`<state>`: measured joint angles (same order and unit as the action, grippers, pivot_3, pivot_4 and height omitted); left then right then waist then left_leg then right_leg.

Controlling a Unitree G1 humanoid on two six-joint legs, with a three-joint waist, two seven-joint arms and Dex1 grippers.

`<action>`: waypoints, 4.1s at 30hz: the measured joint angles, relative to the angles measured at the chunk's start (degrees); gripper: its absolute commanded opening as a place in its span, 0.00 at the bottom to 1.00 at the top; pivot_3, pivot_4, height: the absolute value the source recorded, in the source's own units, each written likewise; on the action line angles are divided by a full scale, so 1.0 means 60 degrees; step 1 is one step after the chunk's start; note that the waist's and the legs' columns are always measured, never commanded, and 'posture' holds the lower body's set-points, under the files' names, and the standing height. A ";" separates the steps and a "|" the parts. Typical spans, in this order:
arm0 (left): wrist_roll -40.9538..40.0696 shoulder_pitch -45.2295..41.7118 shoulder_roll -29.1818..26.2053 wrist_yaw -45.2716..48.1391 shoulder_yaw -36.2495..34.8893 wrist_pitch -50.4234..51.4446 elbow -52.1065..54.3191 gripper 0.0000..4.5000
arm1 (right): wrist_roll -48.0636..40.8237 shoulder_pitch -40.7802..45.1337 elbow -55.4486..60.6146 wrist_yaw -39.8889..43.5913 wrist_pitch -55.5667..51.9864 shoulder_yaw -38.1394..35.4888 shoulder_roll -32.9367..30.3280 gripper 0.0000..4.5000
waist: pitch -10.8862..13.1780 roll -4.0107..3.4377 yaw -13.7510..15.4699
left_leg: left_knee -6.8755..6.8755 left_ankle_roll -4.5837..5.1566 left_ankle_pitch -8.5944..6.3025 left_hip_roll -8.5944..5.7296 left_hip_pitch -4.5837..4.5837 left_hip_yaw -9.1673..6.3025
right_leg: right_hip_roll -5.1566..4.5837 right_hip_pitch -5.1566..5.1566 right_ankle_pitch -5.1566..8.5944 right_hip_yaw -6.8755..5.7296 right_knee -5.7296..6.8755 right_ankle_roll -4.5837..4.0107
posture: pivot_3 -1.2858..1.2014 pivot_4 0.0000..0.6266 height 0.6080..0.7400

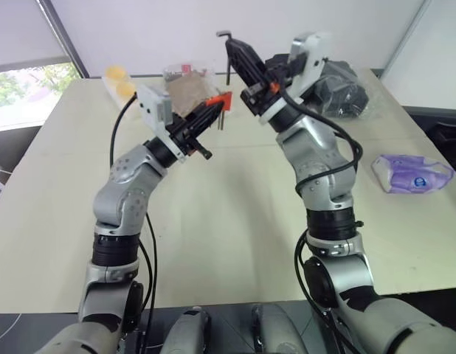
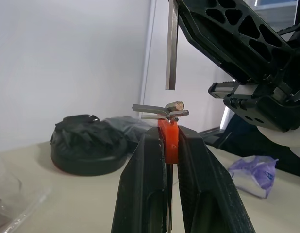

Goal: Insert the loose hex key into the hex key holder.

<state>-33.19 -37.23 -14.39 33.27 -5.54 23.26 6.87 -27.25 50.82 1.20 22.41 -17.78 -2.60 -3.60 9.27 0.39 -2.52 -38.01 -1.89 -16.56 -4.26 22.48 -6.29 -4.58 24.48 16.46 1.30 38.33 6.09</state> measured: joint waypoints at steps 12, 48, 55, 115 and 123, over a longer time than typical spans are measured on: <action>-0.0008 -0.0101 -0.0001 -0.0006 0.0000 0.0001 0.0003 0.00 | 0.0111 -0.0055 -0.0077 0.0021 0.0062 0.0007 -0.0067 0.00 | 0.0000 0.0000 0.0001 | 0.0001 0.0000 0.0000 0.0000 0.0000 0.0000 | 0.0000 0.0000 0.0000 0.0000 0.0000 0.0000 | 0.52 0.24 1.00; -0.0008 -0.0102 -0.0001 -0.0109 0.0003 0.0001 0.0003 0.00 | 0.0208 -0.0149 -0.0166 0.0037 0.0131 0.0022 -0.0061 0.00 | 0.0000 0.0000 0.0001 | 0.0001 0.0000 0.0000 0.0000 0.0000 0.0000 | 0.0000 0.0000 0.0000 0.0000 0.0000 0.0000 | 0.52 0.24 1.00; -0.0007 -0.0104 -0.0002 -0.0124 0.0001 -0.0001 0.0003 0.00 | 0.0207 -0.0150 -0.0159 0.0037 0.0112 0.0034 -0.0059 0.00 | 0.0000 0.0000 0.0002 | 0.0001 0.0000 0.0000 0.0000 0.0000 0.0000 | 0.0000 0.0000 0.0000 0.0000 0.0000 0.0000 | 0.52 0.24 1.00; -0.0007 -0.0125 -0.0003 -0.0148 -0.0007 -0.0022 0.0004 0.00 | 0.0380 -0.0232 0.0043 0.0094 -0.0016 0.0100 -0.0157 0.00 | 0.0000 0.0000 0.0003 | 0.0002 0.0000 0.0000 0.0000 0.0000 0.0000 | 0.0000 0.0000 0.0000 0.0000 -0.0001 0.0000 | 0.52 0.24 1.00; -0.0007 -0.0124 -0.0003 -0.0153 -0.0004 -0.0022 0.0004 0.00 | 0.0395 -0.0233 0.0043 0.0104 -0.0018 0.0117 -0.0191 0.00 | 0.0000 0.0000 0.0004 | 0.0002 0.0000 0.0000 0.0000 0.0000 0.0000 | 0.0000 0.0000 0.0000 0.0000 -0.0001 0.0000 | 0.52 0.24 1.00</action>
<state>-33.23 -37.98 -14.41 32.35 -5.57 23.13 6.90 -24.88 49.42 1.46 23.04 -17.89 -1.90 -4.74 9.27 0.39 -2.50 -37.99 -1.89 -16.56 -4.25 22.48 -6.28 -4.58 24.48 16.46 1.30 38.32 6.09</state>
